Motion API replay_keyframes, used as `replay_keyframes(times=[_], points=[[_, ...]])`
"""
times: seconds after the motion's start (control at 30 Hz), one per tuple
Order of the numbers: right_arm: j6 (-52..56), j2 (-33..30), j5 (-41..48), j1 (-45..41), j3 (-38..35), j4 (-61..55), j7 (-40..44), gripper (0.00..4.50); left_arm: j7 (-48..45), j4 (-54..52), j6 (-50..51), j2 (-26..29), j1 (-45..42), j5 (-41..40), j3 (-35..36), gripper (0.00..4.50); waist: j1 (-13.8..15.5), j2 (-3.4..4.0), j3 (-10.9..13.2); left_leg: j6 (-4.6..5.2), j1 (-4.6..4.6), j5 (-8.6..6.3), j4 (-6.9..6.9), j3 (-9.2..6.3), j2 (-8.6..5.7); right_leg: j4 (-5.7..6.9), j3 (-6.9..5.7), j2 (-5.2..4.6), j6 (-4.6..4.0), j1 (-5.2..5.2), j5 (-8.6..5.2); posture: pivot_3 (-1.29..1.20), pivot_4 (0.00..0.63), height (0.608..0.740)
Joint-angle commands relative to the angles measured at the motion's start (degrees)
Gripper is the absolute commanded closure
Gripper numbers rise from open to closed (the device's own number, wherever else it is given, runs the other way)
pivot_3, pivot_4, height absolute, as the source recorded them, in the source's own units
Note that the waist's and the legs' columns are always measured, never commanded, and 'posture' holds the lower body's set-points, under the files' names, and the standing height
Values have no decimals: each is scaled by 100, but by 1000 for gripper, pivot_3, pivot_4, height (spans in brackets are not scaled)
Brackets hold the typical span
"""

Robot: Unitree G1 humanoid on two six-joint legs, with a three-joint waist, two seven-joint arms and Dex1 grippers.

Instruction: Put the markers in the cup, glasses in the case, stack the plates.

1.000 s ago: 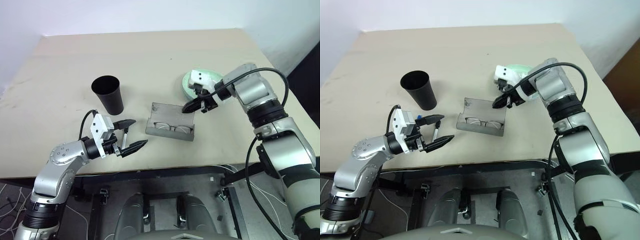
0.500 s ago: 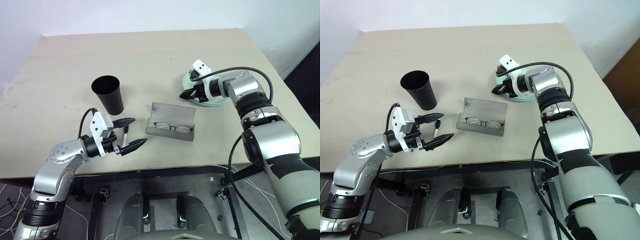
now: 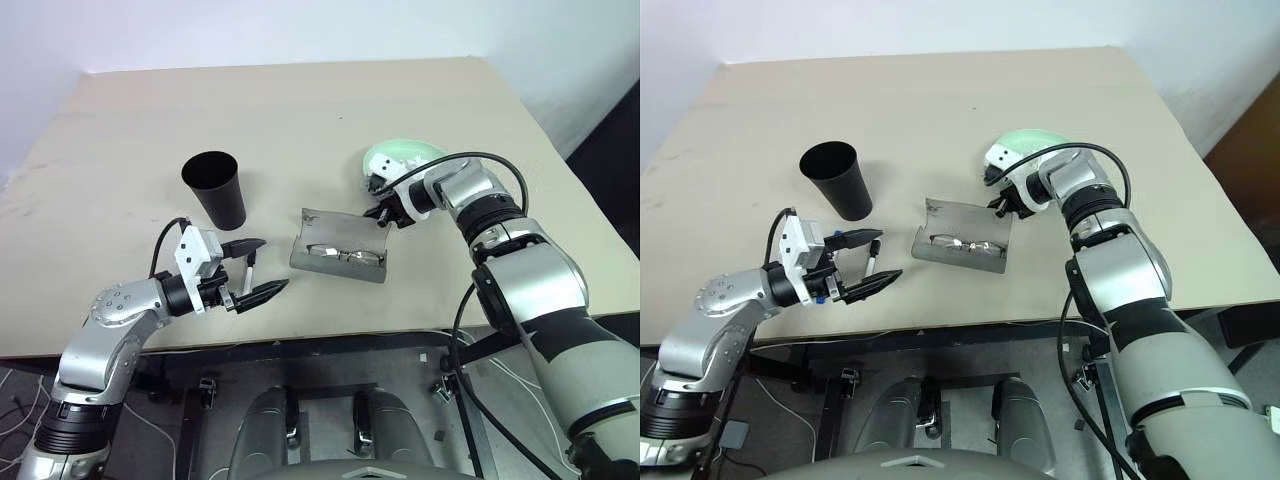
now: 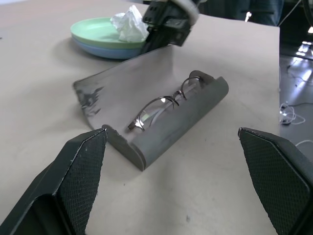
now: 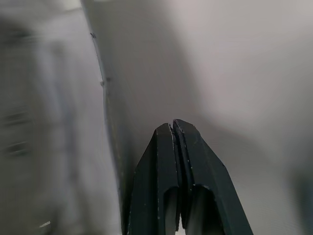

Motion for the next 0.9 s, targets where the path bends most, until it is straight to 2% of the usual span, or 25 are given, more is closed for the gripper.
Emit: replay_keyframes(times=[0.03,0.1,0.33,0.53,0.67,0.9], points=[[574,-136,251,141,44,-1342,733,4409,13,-172,-60,53,-26,-68,178,0,1,0,0,0,0,0,0,-1,1,0,0,0,0,0,0,0,150,701],[962,-293,374,466,85,-2222,998,4409,1,-154,-84,56,-31,-45,159,0,16,-1,-1,-1,0,0,0,-4,2,0,-1,-1,0,0,0,0,150,701],[2111,-753,751,1491,268,-4383,1149,4409,-31,-31,-115,60,-137,-15,148,0,30,-2,-1,-12,0,-8,0,-9,-6,-3,-5,-25,-4,3,-1,0,150,701],[2409,-945,821,2083,502,-5166,757,4409,-48,9,-97,76,-165,-34,180,0,15,-3,-4,-14,5,-8,-1,-14,-2,-3,-6,-23,-19,4,-8,0,150,701],[2330,-905,840,2243,573,-5276,420,4409,-33,-21,-81,71,-158,-35,167,0,12,-6,-6,-15,9,-9,0,-16,-2,-5,-8,-24,-22,10,-10,0,150,701],[2234,-991,1509,2156,63,-5641,398,4409,49,-68,58,72,-154,-194,328,0,16,-5,-5,-17,34,-11,-6,-17,0,-8,-7,-25,-30,26,-8,0,150,701]])
